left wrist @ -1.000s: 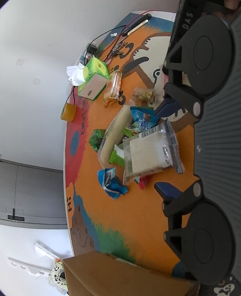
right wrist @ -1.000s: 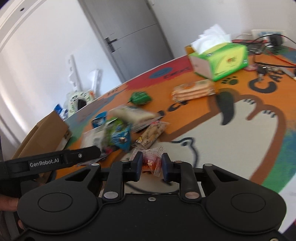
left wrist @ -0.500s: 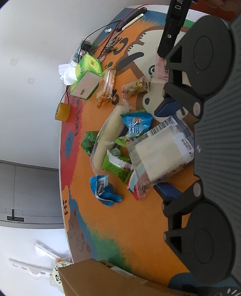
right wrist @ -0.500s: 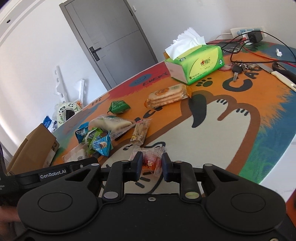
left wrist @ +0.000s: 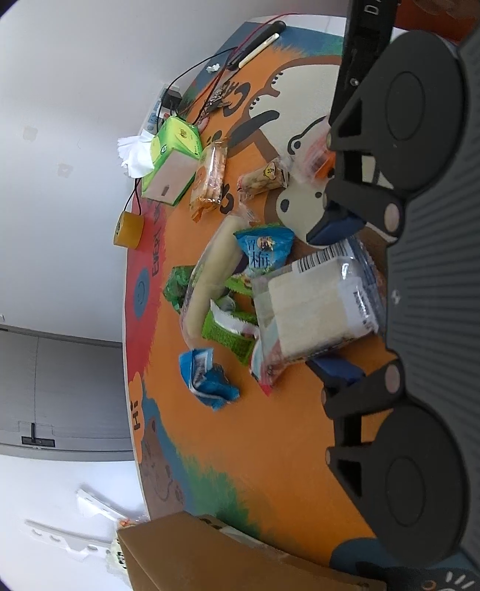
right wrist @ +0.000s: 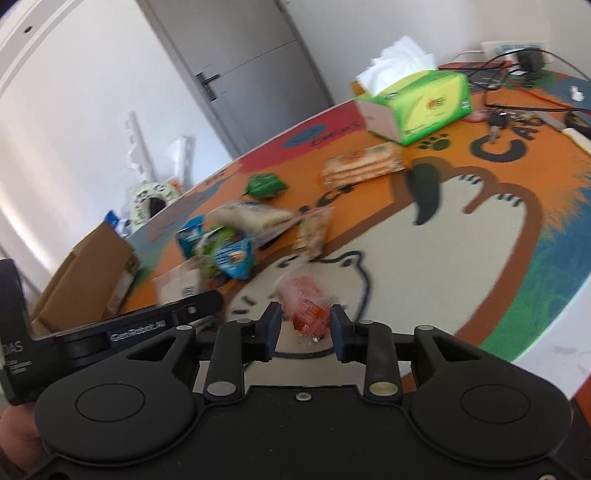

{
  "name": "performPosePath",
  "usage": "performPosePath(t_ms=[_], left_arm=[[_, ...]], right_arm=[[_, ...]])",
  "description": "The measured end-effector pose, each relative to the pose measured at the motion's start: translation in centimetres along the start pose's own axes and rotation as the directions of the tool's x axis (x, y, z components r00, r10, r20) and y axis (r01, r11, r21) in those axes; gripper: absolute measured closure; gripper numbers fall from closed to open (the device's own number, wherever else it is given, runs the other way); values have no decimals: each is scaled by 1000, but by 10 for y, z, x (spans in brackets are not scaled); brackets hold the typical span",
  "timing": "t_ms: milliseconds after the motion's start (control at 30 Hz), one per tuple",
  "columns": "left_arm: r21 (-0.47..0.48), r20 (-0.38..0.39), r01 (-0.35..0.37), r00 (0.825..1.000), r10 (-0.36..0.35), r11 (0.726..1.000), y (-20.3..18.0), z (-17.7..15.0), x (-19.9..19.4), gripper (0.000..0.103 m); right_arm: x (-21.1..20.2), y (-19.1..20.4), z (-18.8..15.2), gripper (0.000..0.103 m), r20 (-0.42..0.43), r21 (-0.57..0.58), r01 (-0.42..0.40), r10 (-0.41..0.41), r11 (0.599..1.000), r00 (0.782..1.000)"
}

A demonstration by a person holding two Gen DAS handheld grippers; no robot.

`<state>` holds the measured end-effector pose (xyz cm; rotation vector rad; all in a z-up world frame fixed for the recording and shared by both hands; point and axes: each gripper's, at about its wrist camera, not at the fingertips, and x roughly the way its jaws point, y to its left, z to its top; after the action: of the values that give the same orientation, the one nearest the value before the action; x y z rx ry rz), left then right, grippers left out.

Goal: Organize snacks
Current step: 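Grasp the red candy bag with the right tool while the left tool grasps the white bread pack, then carry both packs over the cardboard box and open both tools to drop them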

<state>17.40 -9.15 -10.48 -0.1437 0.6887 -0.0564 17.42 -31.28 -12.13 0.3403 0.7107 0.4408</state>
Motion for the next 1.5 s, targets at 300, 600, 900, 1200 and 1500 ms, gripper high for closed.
performPosePath(t_ms=[300,600,900,1200,1500], left_arm=[[-12,-11,-20,1000,20,1000,16,-2,-14,53],[32,-2,-41,999,42,999,9,0,-5,37],[34,25,-81,996,80,996,14,-6,-6,55],[2,51,-60,997,60,998,27,-2,-26,56],[-15,111,-57,992,58,998,36,6,-54,57]], right_arm=[[-4,6,2,55,18,-35,33,-33,999,999],[11,13,6,54,30,-70,57,-55,996,998],[29,26,1,53,25,-132,60,-57,989,998],[29,29,1,81,34,-143,72,-68,987,997],[15,48,7,83,84,-139,27,-15,990,996]])
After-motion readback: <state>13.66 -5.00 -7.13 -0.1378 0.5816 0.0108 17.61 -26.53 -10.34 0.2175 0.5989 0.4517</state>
